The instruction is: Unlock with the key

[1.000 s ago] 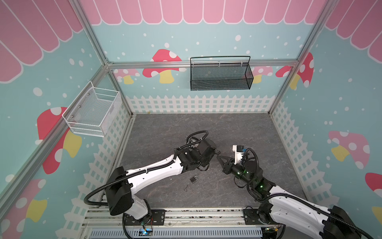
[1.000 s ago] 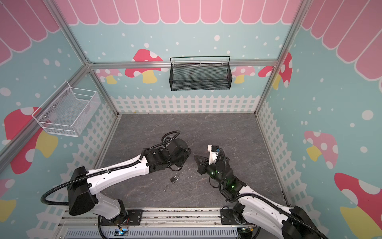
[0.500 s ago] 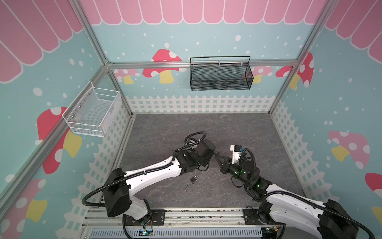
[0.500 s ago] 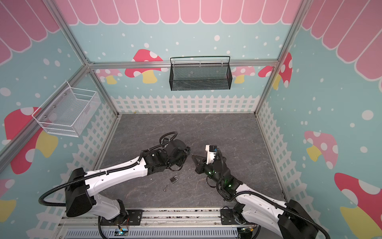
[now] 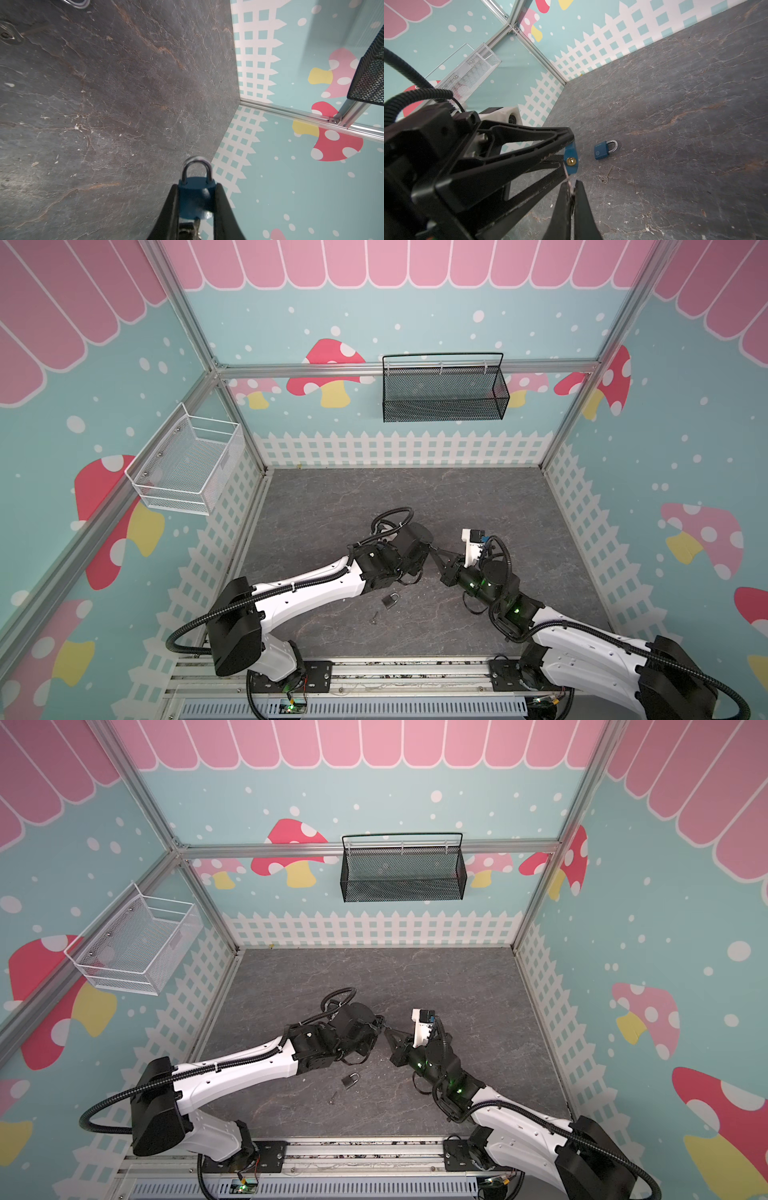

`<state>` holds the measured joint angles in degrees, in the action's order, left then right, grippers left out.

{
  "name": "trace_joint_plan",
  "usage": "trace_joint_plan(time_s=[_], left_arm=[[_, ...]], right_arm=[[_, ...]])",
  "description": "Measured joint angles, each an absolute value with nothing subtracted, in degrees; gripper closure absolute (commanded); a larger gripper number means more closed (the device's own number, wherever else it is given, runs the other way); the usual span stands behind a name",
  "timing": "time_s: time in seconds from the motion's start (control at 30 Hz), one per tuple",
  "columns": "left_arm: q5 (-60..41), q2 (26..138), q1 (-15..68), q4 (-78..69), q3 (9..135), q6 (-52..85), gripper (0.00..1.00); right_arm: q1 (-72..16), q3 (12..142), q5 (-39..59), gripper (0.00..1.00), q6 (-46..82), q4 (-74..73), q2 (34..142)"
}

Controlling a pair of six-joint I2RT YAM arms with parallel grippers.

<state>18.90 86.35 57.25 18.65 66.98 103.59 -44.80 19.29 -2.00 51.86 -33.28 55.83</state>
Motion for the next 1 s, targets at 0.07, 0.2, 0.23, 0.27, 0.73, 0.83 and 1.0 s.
trace_joint_plan(time_s=[0.07,0.2,0.23,0.27,0.73,0.83,1.0], left_arm=[[18.92,86.3,57.32,18.37,66.78,103.74,1.0],[18.94,85.78,57.52,18.35,66.32,103.98,1.0],[19.03,85.67,57.52,18.33,66.3,104.01,1.0],[19.14,85.58,57.52,18.31,66.3,104.01,1.0],[19.88,85.49,57.56,17.91,66.3,104.2,1.0],[19.99,85.49,57.56,17.67,66.28,104.18,1.0],[20.12,85.49,57.56,17.23,66.26,104.29,1.0]], right_arm=[[-44.82,19.29,-2.22,1.0,51.88,-32.84,55.37],[-45.01,19.29,-3.36,1.0,51.86,-31.75,53.87],[-45.01,19.29,-3.6,1.0,51.83,-31.46,53.58],[-45.01,19.29,-3.68,1.0,51.83,-31.33,53.52],[-45.12,19.73,-3.68,1.0,51.68,-31.2,55.61],[-45.12,19.99,-3.66,1.0,51.66,-31.2,55.66],[-45.12,20.88,-3.64,1.0,51.29,-31.09,55.7]])
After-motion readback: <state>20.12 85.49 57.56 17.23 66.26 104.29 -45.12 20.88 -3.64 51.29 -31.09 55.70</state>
